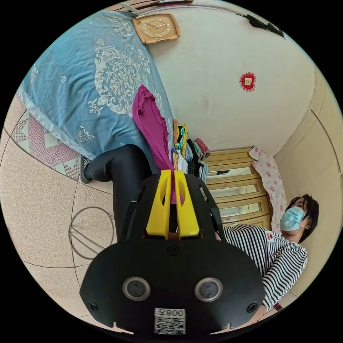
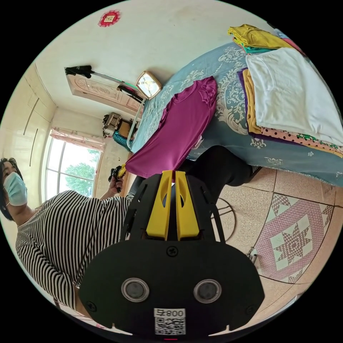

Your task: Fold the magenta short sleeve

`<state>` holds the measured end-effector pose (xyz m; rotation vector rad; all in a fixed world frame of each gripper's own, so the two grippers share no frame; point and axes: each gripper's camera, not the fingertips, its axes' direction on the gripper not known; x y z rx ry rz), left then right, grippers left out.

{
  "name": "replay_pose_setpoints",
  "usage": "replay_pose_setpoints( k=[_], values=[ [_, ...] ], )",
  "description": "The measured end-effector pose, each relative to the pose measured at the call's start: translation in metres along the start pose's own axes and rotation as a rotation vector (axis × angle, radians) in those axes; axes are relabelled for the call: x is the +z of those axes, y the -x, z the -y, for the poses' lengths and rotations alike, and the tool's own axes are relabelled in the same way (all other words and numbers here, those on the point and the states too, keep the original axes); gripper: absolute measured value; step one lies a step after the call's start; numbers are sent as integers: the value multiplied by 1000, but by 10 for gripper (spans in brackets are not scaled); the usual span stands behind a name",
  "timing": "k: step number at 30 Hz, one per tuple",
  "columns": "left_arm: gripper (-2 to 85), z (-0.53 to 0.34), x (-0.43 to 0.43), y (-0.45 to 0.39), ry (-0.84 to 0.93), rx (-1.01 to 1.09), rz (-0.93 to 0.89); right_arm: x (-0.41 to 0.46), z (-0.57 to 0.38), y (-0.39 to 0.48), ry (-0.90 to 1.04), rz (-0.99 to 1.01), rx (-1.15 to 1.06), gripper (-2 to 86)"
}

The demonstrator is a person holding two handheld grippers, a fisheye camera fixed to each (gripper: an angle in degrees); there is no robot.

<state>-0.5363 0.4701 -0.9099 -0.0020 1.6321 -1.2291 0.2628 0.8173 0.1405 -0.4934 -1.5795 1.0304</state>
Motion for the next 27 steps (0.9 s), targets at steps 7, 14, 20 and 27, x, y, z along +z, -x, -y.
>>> replay_pose_setpoints(
  k=[7, 14, 20, 27],
  values=[
    [15, 51, 20, -9, 3, 39, -28, -8, 36, 13, -36, 11, -19, 10],
    [16, 134, 42, -10, -47, 46, -46, -20, 117, 29, -73, -5, -39, 11],
    [16, 231, 78, -6, -79, 46, -40, -24, 210, 41, -92, -25, -49, 12],
    [16, 354, 134, 12, -84, 38, -7, -11, 333, 49, -80, -58, -41, 11]
  ],
)
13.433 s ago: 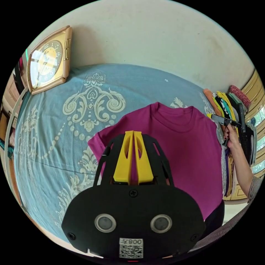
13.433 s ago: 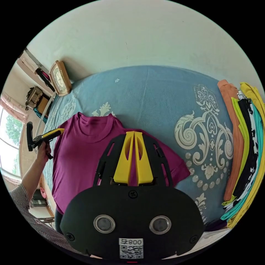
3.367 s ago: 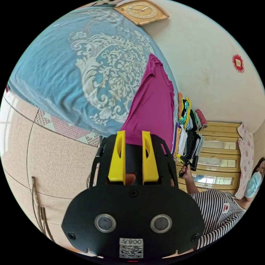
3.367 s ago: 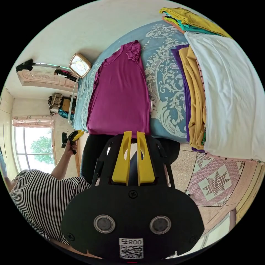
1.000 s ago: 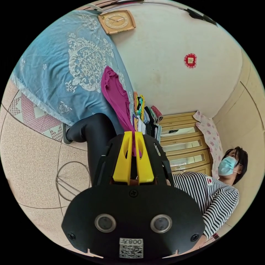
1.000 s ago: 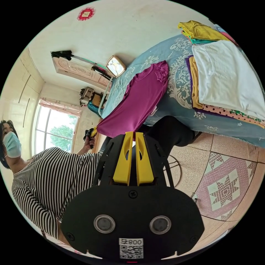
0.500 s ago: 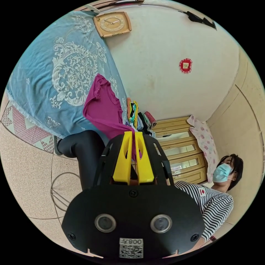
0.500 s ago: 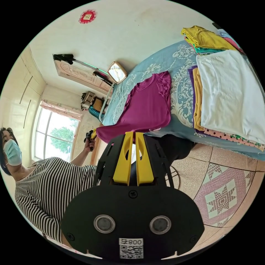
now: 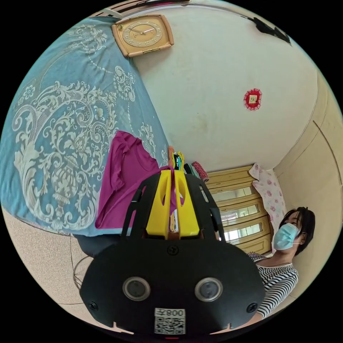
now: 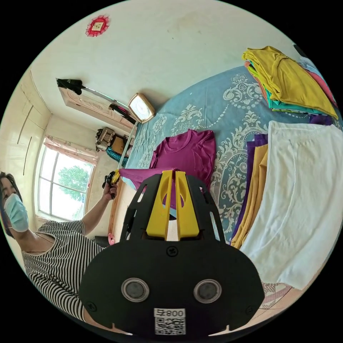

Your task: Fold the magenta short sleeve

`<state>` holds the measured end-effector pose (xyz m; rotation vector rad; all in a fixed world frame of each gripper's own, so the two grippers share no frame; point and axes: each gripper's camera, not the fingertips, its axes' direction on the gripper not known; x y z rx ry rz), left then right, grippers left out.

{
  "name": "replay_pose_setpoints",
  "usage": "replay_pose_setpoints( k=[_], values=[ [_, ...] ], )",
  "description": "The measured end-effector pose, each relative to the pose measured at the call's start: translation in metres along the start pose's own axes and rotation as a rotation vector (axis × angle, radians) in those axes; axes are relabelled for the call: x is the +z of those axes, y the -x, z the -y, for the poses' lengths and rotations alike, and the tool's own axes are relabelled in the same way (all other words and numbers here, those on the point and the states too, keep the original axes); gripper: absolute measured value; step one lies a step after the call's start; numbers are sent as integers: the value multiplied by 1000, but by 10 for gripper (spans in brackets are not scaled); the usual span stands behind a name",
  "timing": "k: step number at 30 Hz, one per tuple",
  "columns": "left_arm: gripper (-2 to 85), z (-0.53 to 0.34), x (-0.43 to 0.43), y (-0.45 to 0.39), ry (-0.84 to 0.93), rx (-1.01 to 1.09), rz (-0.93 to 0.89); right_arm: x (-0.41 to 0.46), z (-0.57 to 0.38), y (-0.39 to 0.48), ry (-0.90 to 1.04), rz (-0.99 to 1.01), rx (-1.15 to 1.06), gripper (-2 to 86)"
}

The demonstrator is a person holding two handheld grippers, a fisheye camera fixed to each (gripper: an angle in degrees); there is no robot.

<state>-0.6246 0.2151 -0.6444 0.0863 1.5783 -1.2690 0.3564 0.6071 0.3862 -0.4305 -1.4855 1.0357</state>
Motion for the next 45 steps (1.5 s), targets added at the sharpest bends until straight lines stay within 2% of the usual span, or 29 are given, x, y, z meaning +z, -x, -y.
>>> replay_pose_setpoints(
  k=[7, 16, 21, 29, 32, 34, 36, 42, 45],
  values=[
    [18, 104, 66, 42, 2, -29, 47, 30, 104, -1, 27, -36, 10, 10],
    [24, 193, 152, 113, 4, -125, 91, 89, 218, -12, 108, -68, 79, 12],
    [38, 224, 187, 140, -31, -167, 121, 112, 265, -13, 132, -61, 143, 14],
    [34, 235, 221, 147, -130, -116, 40, 116, 296, 14, 83, -26, 136, 6],
    [19, 232, 262, 124, 2, 6, 91, 124, 301, 49, 80, -54, 31, 2],
    [10, 231, 316, 109, 191, 96, 192, 141, 305, 77, 129, -95, -64, 1],
    [7, 234, 356, 102, 298, 159, 271, 179, 313, 109, 254, -160, -175, 1],
    [2, 254, 459, 92, 479, 289, 481, 246, 337, 161, 369, -316, -316, 1],
    [2, 261, 489, 88, 503, 347, 569, 261, 346, 173, 385, -391, -337, 1]
  ],
)
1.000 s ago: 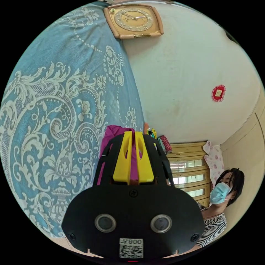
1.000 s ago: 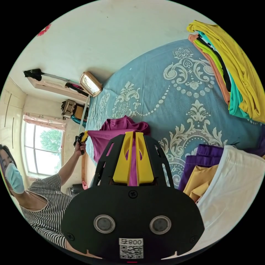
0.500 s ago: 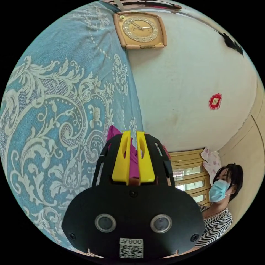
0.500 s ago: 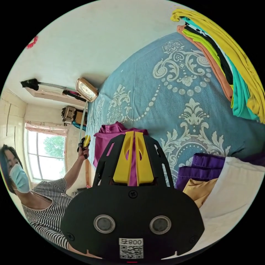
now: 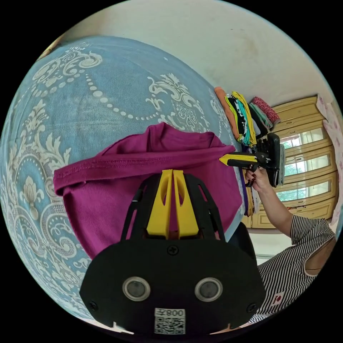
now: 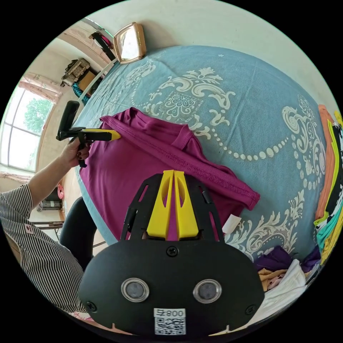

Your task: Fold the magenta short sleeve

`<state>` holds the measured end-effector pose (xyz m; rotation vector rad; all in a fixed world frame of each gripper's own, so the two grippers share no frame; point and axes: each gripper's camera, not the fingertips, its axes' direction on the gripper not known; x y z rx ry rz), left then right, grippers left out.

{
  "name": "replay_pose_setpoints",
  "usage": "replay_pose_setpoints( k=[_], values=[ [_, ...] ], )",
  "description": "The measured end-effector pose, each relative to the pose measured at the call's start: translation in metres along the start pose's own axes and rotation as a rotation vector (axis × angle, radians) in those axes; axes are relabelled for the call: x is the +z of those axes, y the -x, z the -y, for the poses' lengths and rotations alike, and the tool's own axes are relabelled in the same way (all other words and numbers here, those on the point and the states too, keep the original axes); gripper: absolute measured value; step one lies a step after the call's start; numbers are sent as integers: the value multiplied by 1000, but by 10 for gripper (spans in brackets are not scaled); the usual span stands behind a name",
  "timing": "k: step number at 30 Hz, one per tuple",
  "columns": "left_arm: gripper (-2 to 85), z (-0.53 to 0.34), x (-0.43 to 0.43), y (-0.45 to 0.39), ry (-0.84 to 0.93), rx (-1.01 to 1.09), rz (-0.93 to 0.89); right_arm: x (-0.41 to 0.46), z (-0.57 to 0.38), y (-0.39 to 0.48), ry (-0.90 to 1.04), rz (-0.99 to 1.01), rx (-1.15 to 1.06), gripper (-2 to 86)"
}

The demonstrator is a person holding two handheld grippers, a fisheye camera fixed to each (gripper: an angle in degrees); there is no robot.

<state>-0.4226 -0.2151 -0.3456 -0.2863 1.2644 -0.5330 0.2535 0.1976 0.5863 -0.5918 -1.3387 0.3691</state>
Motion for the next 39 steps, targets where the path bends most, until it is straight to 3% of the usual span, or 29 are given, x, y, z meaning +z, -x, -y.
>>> replay_pose_setpoints(
  k=[11, 16, 19, 26, 33, 36, 39],
  values=[
    [1, 49, 7, -29, -157, 54, 108, -24, 50, 31, -102, -198, -30, 0],
    [2, 34, 30, -55, -103, 172, 99, -28, 38, 56, -153, -109, -83, 0],
    [2, 39, 47, -56, -33, 155, 147, -9, 38, 72, -50, -148, -141, 0],
    [2, 51, 43, -48, -86, 101, 197, -5, 55, 51, -55, -213, -33, 1],
    [3, 36, 32, -47, -153, 82, 210, -11, 43, 56, -132, -152, -50, 1],
    [4, 30, 33, -36, -149, 35, 167, 13, 41, 48, -32, -188, -26, 1],
    [3, 17, 12, -42, -204, 50, 222, 3, 31, 43, -103, -119, 0, 1]
  ],
)
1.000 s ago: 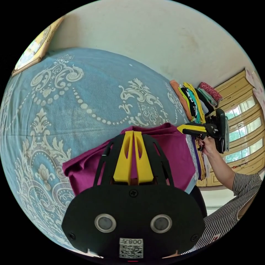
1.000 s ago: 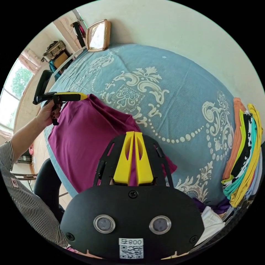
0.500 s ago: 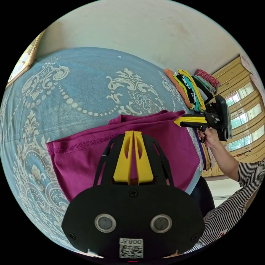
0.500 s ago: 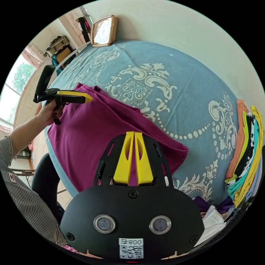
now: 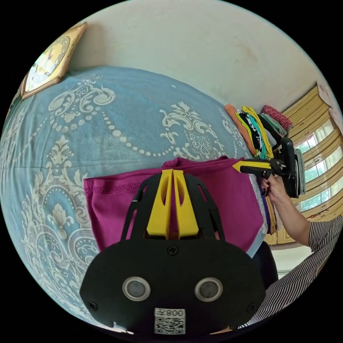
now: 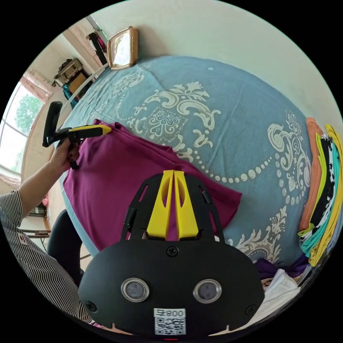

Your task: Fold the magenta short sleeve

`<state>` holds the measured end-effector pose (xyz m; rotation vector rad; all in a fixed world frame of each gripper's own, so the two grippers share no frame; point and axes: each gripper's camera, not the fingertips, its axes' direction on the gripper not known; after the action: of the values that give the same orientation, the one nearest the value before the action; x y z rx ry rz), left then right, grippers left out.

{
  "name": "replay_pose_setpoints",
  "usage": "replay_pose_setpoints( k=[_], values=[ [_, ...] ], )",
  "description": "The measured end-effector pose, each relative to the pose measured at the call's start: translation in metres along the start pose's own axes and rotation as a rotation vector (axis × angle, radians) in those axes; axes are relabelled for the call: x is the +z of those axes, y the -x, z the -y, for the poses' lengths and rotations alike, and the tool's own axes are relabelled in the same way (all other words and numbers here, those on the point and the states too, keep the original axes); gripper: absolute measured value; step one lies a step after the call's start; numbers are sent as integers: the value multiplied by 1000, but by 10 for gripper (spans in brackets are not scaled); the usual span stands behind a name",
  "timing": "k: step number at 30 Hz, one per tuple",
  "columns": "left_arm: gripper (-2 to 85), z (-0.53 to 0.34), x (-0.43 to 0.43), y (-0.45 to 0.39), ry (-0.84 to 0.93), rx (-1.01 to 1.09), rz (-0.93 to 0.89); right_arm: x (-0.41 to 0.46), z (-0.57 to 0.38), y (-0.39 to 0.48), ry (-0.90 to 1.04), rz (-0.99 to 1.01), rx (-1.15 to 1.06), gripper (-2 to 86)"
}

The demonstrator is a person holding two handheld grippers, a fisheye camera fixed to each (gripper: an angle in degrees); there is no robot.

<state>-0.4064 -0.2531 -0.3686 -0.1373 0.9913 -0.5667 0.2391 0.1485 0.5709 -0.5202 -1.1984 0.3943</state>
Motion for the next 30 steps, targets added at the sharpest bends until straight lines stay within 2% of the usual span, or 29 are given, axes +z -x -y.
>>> replay_pose_setpoints(
  k=[5, 7, 9, 14, 15, 20, 25, 30],
  values=[
    [2, -28, -30, 19, -49, -76, 136, 1, -21, -4, -36, -84, 13, 1],
    [2, -39, -23, 38, 0, -137, 51, 17, -27, -17, 26, -34, 63, 1],
    [2, -45, -34, 40, -31, -173, 41, 15, -36, -32, -13, 60, 130, 1],
    [2, -59, -46, 23, -31, -85, 133, 7, -62, -37, -69, -23, 125, 1],
    [2, -61, -38, 25, 32, -90, 130, 16, -67, -43, -29, -8, 136, 1],
    [2, -80, -69, 18, -58, -98, 74, 6, -93, -63, -83, 74, 187, 1],
    [2, -151, -111, 3, -72, -144, 65, -14, -155, -64, -111, 102, 204, 1],
    [1, -215, -113, 5, 21, -267, 57, 2, -228, -67, 2, 148, 272, 1]
  ],
)
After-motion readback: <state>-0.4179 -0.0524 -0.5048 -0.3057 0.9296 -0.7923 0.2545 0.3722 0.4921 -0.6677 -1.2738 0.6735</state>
